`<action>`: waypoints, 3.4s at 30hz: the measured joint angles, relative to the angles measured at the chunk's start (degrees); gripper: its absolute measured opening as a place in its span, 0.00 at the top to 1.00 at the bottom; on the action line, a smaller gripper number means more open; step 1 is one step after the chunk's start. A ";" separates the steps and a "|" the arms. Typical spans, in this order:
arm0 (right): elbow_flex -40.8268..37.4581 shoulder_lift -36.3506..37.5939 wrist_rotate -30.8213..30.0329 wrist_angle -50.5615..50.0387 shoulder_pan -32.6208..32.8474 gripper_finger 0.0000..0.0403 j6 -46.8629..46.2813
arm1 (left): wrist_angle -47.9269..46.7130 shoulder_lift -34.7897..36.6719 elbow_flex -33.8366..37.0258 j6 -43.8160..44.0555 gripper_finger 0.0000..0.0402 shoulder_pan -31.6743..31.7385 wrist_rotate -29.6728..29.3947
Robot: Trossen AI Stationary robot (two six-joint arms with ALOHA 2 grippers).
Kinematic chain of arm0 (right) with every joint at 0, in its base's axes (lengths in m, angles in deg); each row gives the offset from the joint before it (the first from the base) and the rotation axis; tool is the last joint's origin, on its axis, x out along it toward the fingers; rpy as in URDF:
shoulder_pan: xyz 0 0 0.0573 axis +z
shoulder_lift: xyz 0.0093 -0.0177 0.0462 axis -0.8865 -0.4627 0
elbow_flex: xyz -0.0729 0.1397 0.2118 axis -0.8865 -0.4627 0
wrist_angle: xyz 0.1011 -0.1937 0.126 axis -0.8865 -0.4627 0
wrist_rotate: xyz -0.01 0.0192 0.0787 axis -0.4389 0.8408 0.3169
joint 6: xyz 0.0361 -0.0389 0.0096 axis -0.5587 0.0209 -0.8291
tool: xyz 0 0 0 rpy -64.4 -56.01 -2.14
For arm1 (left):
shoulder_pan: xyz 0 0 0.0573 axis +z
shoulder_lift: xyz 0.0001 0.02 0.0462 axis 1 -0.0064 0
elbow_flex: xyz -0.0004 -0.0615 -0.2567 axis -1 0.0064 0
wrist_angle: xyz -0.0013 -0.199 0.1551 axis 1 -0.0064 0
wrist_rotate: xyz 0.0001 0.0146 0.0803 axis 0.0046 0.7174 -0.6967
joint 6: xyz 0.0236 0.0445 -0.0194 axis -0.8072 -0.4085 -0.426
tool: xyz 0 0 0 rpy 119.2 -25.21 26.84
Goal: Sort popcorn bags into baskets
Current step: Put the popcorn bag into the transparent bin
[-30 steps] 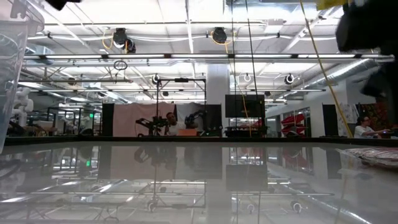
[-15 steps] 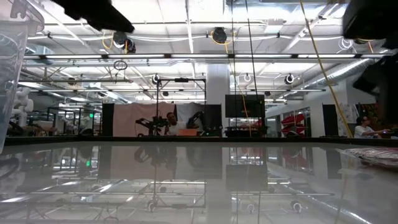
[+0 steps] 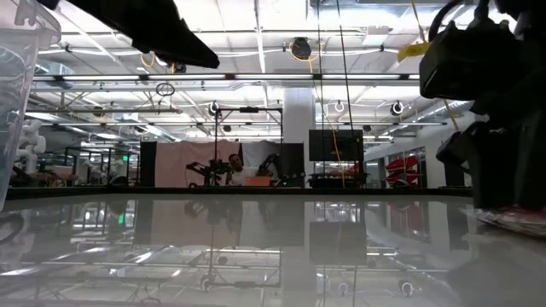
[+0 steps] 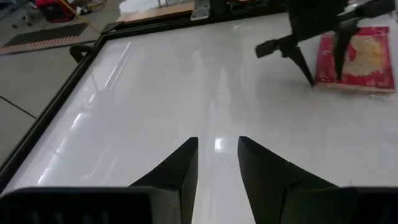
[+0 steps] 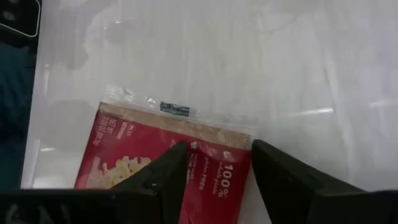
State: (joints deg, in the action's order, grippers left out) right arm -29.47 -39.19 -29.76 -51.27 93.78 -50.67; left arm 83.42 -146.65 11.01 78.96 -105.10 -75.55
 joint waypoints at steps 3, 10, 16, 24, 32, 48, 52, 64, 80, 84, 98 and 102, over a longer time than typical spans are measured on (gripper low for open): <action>0.05 -2.27 -0.89 0.32 -0.01 0.62 0.63 | 0.90 -0.12 0.04 0.21 0.71 1.77 1.03; 0.07 -3.32 -1.50 0.27 -0.05 0.90 2.18 | 3.43 -0.10 0.04 3.12 0.71 3.41 2.28; -0.13 -3.45 -3.92 3.69 -0.14 0.97 7.38 | 6.80 -0.10 0.04 7.75 0.71 3.16 2.49; -0.32 0.50 -10.18 7.10 -0.17 1.00 15.16 | 13.90 -0.07 0.04 8.50 0.71 -0.17 2.74; -0.28 4.87 -19.24 9.97 -1.11 1.00 23.71 | 16.68 -0.41 0.02 10.02 0.71 -2.31 2.66; -0.19 8.45 -21.22 18.03 -6.08 1.00 34.78 | 30.66 -12.74 -0.04 7.25 0.71 -2.97 2.39; -0.19 12.79 -26.43 18.75 -7.01 1.00 37.77 | 33.31 -14.70 -0.02 3.62 0.70 -3.28 2.24; -0.19 19.90 -32.51 21.13 -8.50 1.00 45.17 | 33.33 -15.09 -0.02 2.40 0.39 -3.11 -1.00; -0.19 20.77 -32.52 26.59 -11.11 1.00 49.86 | 28.79 -15.09 -0.02 3.44 0.49 -2.53 -1.09; -0.18 22.87 -32.55 27.60 -11.14 1.00 51.10 | 29.81 -15.09 -0.02 2.58 0.51 -2.74 -4.46; -0.17 28.48 -34.15 29.42 -11.40 1.00 53.68 | 50.01 -23.43 0.00 -2.46 0.40 -3.89 -1.22; -0.17 28.32 -34.12 31.64 -11.40 1.00 53.93 | 59.06 -27.77 -0.22 -4.34 0.37 -3.23 -2.75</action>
State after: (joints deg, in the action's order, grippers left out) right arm -29.63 -10.87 -63.87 -19.63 82.38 3.25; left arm 142.48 -174.42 10.79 74.62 -108.33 -78.31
